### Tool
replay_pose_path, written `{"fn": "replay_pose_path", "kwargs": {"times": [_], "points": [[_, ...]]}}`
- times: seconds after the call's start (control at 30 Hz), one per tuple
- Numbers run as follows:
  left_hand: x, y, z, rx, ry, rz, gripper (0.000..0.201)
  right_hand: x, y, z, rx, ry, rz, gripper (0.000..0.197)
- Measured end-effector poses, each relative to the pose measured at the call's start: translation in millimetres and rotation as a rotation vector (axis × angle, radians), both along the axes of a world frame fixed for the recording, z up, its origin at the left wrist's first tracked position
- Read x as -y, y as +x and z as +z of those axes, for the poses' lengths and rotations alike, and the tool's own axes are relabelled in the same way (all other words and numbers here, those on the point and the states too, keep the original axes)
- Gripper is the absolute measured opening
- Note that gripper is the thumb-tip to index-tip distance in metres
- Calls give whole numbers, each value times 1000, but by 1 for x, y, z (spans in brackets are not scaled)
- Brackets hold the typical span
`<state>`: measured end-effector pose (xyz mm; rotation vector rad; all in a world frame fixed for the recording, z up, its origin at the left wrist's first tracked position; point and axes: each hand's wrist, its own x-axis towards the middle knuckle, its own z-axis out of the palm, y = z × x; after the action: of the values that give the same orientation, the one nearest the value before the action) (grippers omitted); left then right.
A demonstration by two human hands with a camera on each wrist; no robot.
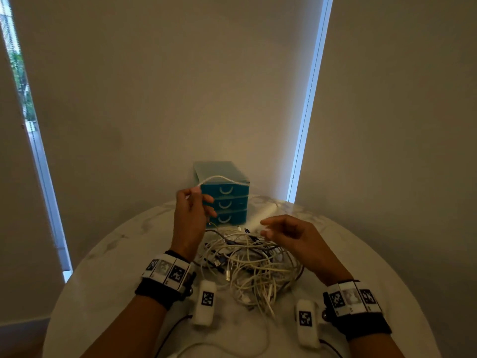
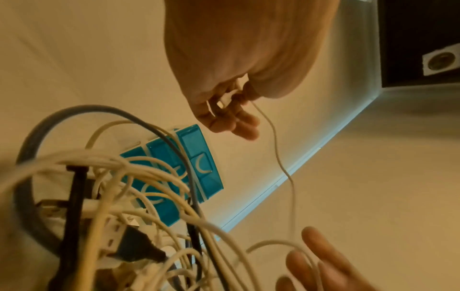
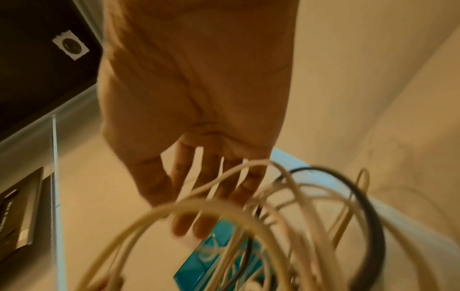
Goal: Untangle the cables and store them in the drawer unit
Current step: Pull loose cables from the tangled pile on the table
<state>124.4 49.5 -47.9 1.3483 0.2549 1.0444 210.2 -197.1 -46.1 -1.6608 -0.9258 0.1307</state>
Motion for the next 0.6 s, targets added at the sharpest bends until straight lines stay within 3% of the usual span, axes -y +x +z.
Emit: {"fn": "replay_pose_path", "kwargs": {"times": [0.07, 0.17, 0.27, 0.37, 0.47, 0.53, 0.6], "points": [[-6, 0, 2, 58, -165, 27, 7, 8, 7, -2, 32, -44, 30, 35], [-22, -3, 4, 137, -388, 98, 22, 19, 25, -7, 45, -60, -115, 34], [-25, -6, 7, 106, -376, 86, 40, 23, 30, -9, -39, 83, -340, 25], [-7, -5, 8, -68, -125, -56, 52, 18, 23, 0, -88, 361, -422, 26], [18, -8, 12, -312, 229, -351, 26, 3, 8, 12, -235, 592, -320, 27], [34, -10, 9, -399, 438, -506, 19, -7, -3, 16, -306, 647, -256, 28], [48, -8, 4, -438, 624, -550, 26, -16, -12, 18, -296, 625, -221, 27]]}}
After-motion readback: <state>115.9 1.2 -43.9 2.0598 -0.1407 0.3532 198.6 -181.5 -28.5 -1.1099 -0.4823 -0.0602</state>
